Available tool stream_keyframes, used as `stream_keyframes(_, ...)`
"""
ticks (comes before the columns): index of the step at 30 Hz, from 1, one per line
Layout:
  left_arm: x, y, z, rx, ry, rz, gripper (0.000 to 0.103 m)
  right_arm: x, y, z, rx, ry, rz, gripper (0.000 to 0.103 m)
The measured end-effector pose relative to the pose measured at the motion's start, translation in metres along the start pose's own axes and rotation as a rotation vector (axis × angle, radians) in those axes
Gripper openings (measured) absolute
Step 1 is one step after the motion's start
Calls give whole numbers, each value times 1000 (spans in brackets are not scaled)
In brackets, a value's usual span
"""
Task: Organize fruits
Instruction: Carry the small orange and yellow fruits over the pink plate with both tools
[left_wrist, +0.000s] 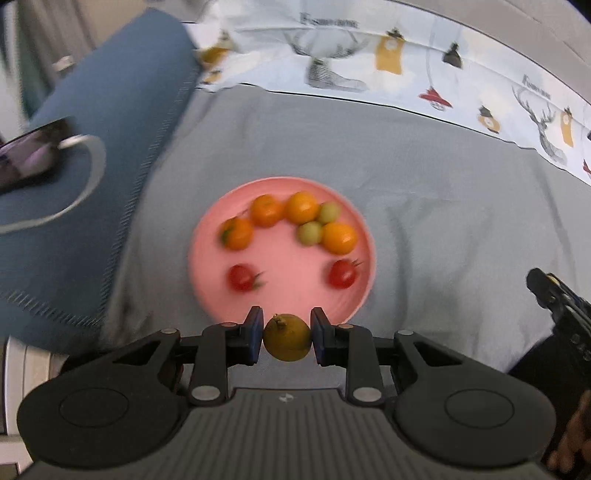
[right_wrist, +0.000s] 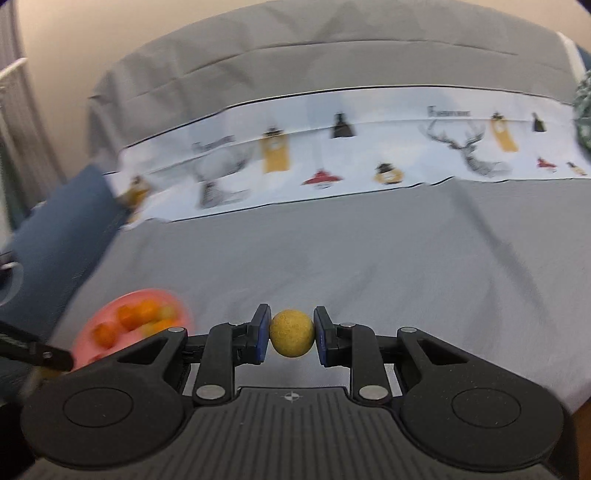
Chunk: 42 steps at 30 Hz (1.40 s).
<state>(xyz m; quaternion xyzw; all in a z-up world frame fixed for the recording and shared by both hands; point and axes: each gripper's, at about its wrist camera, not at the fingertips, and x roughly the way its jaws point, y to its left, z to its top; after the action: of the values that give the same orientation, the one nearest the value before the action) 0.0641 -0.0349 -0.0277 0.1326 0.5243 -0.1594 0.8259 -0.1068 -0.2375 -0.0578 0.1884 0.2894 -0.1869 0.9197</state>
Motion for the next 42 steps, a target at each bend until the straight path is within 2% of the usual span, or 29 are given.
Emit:
stream_keyframes(7,-41,37,-53,-59,-58,-2,31,-58,59,-8,-104,-41,118,26)
stream_keyframes(15,-71,59,-93,-117,-110,-33,31,-102,95,-21,-227,-94,152,26)
stream_keyframes(18,-80,61,-99,-124,-125,-34,31,-118,97,-25,-237,-125,156,26)
stream_keyframes(27,-97,52,-114,-117,-163,-56,31,-134,89,-33,-227,-134,154,26)
stream_keyframes(42,-94,52,-114,-115,-156,-55,31,-131,88,-34,-219,-119,160,26)
